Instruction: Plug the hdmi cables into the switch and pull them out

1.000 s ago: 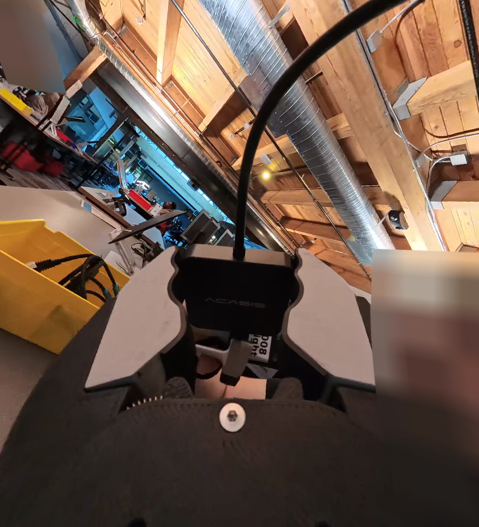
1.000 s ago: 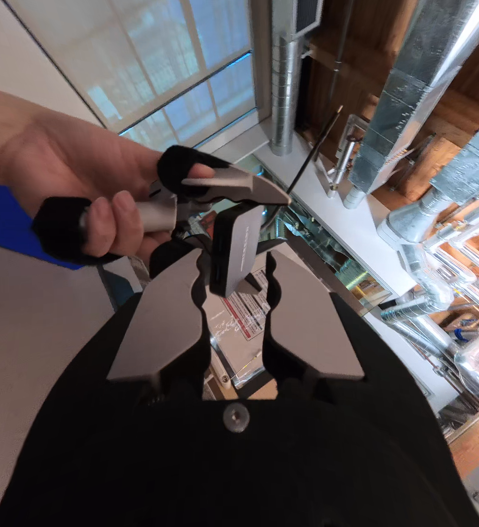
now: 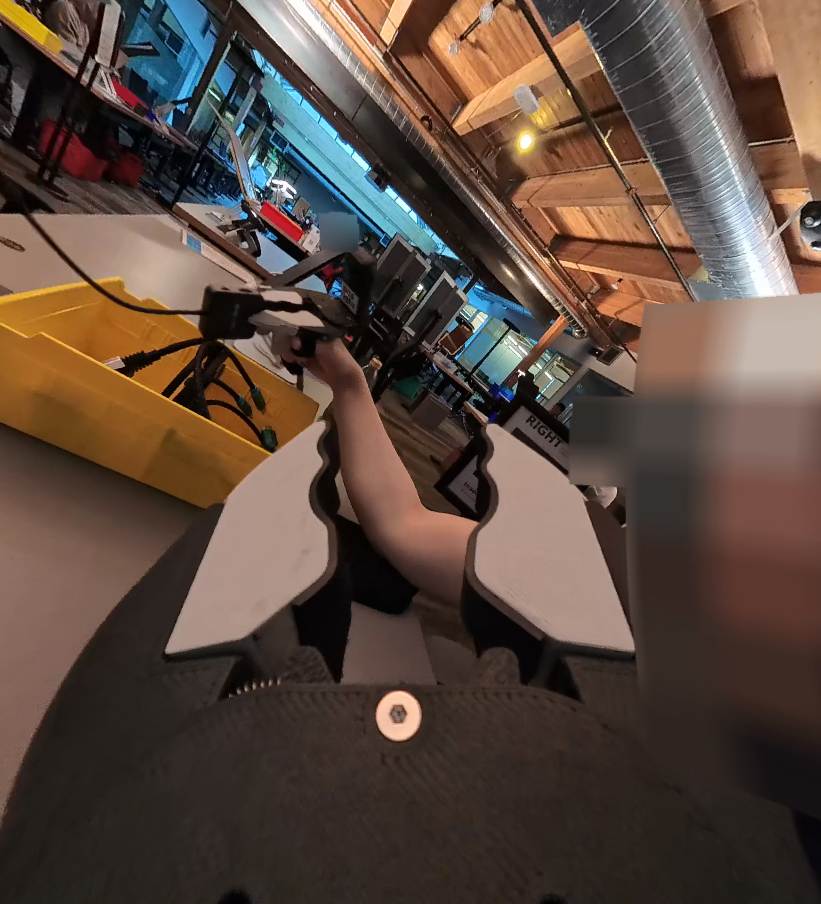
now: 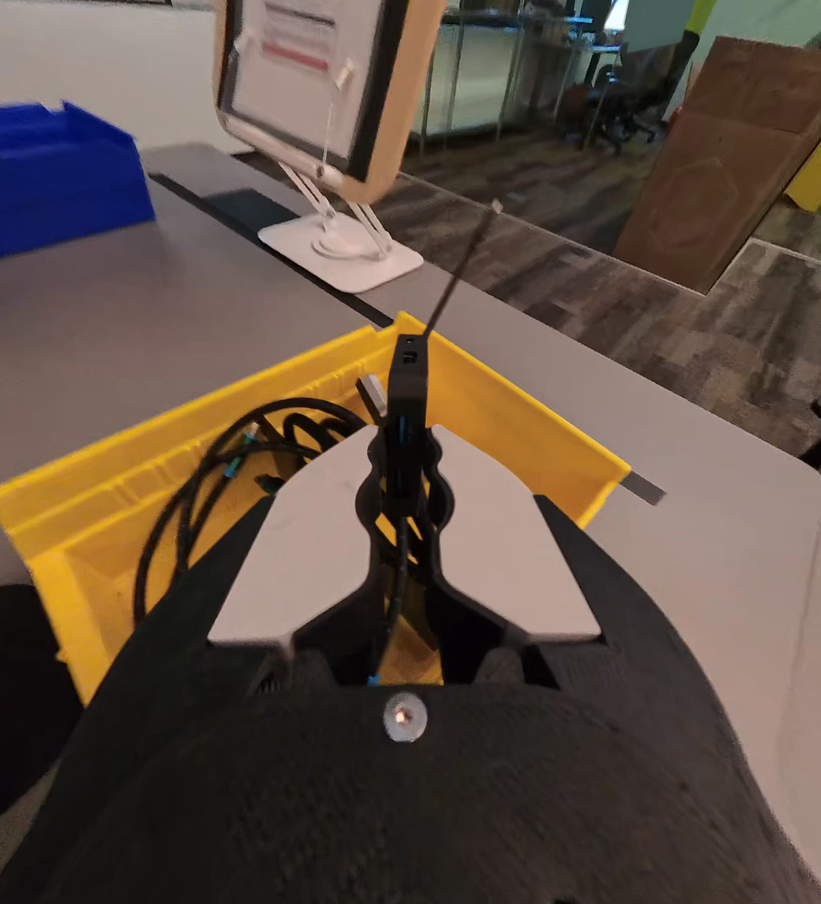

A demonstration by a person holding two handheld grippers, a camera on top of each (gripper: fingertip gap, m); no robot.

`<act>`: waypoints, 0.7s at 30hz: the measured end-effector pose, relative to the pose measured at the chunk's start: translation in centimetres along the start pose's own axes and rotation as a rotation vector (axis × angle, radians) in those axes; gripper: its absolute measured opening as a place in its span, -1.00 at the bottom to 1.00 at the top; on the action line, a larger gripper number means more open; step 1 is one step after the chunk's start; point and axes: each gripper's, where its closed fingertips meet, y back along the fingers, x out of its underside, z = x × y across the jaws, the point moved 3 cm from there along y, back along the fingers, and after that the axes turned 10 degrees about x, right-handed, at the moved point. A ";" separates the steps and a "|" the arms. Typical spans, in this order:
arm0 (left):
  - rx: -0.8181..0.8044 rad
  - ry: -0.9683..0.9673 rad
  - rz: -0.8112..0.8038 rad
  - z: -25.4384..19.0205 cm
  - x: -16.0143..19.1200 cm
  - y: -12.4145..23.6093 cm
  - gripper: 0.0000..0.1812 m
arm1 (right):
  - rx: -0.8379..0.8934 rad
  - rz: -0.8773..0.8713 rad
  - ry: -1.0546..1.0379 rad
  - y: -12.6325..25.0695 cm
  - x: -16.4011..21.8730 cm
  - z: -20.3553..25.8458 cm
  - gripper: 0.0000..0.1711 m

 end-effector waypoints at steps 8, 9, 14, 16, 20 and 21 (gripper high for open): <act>-0.015 0.039 0.041 1.1 0.8 -0.4 -0.43 | -0.009 0.166 0.065 -2.7 1.9 -0.4 -0.82; -0.018 0.038 0.040 1.2 0.8 -0.4 -0.43 | 0.005 0.204 0.069 -2.9 2.2 -0.6 -0.82; -0.018 0.037 0.042 1.0 0.8 -0.3 -0.44 | 0.116 0.317 0.056 -4.0 3.7 -2.0 -0.79; -0.017 0.033 0.040 0.8 0.6 -0.2 -0.44 | 0.135 0.360 0.048 -4.0 4.3 -2.1 -0.78; -0.058 0.002 0.036 0.3 -0.1 0.6 -0.48 | 0.257 0.484 -0.015 -2.1 4.9 -2.8 -0.68; -0.101 -0.028 0.033 0.2 -0.8 1.3 -0.57 | 0.270 0.553 -0.072 -1.0 4.9 -2.3 -0.63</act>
